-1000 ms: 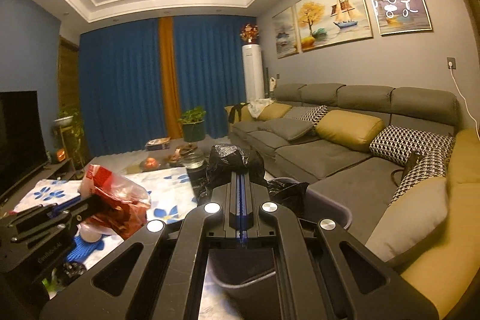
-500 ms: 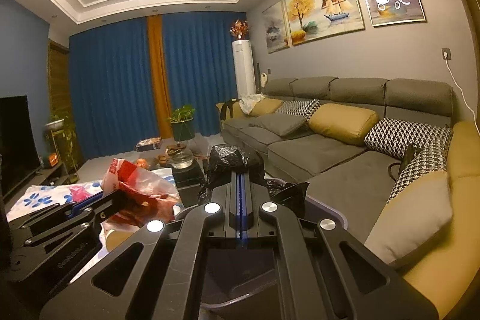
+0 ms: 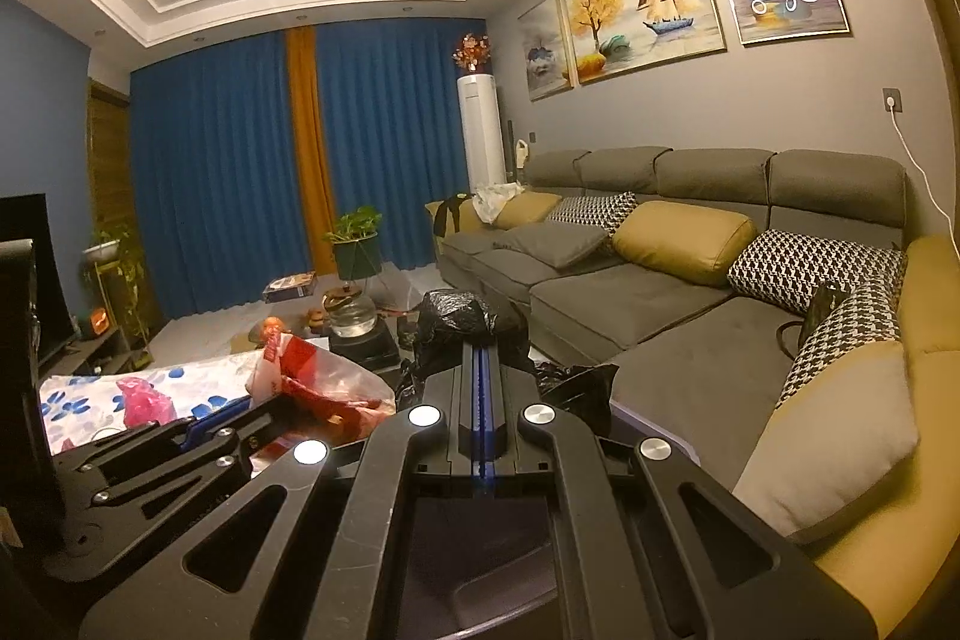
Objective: Collect trash
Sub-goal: 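Carry both bags over the grey bin with both tools, then open both tools to drop the bags into the grey bin, then move both tools back over the remaining trash on the table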
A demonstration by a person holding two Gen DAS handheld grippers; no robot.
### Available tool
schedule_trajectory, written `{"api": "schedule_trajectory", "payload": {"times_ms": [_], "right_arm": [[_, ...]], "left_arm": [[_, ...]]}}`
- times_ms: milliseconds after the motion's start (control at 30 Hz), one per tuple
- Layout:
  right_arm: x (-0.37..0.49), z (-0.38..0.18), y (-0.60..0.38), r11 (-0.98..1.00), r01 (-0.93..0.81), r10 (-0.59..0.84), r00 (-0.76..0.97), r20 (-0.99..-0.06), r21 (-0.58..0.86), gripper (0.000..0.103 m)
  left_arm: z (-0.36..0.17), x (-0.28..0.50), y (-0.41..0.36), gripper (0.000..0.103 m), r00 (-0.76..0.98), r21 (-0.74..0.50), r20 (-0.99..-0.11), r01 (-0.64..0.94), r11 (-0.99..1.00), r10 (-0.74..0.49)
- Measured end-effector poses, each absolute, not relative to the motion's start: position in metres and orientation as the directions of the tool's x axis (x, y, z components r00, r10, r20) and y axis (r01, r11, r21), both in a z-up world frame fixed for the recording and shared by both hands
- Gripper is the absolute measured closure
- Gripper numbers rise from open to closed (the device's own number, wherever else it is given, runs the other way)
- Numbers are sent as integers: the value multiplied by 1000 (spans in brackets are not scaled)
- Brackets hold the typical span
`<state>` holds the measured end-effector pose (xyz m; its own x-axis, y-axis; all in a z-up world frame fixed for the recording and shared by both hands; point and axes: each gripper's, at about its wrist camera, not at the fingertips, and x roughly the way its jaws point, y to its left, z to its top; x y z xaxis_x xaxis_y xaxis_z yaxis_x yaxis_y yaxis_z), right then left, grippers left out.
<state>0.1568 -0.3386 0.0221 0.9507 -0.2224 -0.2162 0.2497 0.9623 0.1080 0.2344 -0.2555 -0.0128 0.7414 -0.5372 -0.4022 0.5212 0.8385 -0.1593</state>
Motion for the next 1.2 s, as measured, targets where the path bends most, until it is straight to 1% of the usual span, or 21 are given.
{"api": "schedule_trajectory", "payload": {"times_ms": [133, 167, 200, 233, 300, 367, 400, 433, 467, 533, 567, 633, 667, 700, 800, 967, 1200], "right_arm": [[161, 20, -338, 962, 249, -219, 949, -228, 112, 101], [162, 20, -339, 962, 249, -218, 948, -230, 115, 101], [163, 20, -340, 961, 251, -219, 948, -230, 117, 100], [165, 20, -341, 961, 247, -215, 949, -232, 121, 97], [165, 21, -344, 959, 255, -223, 947, -231, 123, 84], [163, 22, -347, 957, 260, -226, 946, -230, 128, 80], [161, 22, -348, 956, 263, -229, 946, -230, 129, 80], [161, 23, -349, 955, 267, -233, 945, -231, 128, 80], [160, 24, -349, 955, 269, -235, 944, -230, 128, 77], [154, 27, -349, 953, 272, -239, 946, -218, 132, 70], [151, 28, -347, 953, 274, -243, 947, -211, 132, 63], [146, 30, -345, 953, 275, -246, 948, -201, 127, 58], [143, 32, -343, 953, 277, -250, 948, -197, 122, 54], [140, 32, -341, 953, 281, -255, 947, -193, 117, 47], [129, 33, -334, 950, 296, -273, 943, -189, 105, 36], [114, 29, -320, 956, 273, -246, 947, -206, 111, 28], [99, 23, -282, 974, 205, -178, 957, -228, 98, 25]], "left_arm": [[-13, 238, -263, 88, 740, -159, -406, 520, 839, -536], [-14, 239, -264, 85, 733, -165, -407, 528, 833, -545], [-15, 240, -265, 77, 729, -162, -408, 535, 830, -549], [-16, 239, -266, 72, 730, -154, -406, 539, 828, -550], [-19, 240, -263, 42, 747, -146, -399, 520, 841, -531], [-20, 241, -256, 35, 755, -173, -391, 501, 848, -526], [-19, 242, -254, 31, 760, -176, -394, 489, 854, -517], [-19, 243, -251, 29, 769, -175, -396, 474, 863, -502], [-19, 243, -248, 26, 778, -172, -396, 460, 871, -488], [-16, 241, -241, 21, 792, -175, -391, 436, 883, -469], [-16, 238, -236, 18, 801, -179, -388, 420, 890, -456], [-13, 232, -227, 16, 813, -176, -383, 401, 899, -438], [-12, 229, -223, 14, 822, -169, -381, 387, 906, -422], [-11, 225, -217, 12, 836, -156, -379, 364, 918, -396], [-10, 211, -201, 11, 856, -141, -379, 321, 936, -351], [-12, 187, -163, 11, 881, -134, -390, 233, 963, -267], [-11, 148, -101, 11, 909, -133, -384, 119, 984, -162]]}}
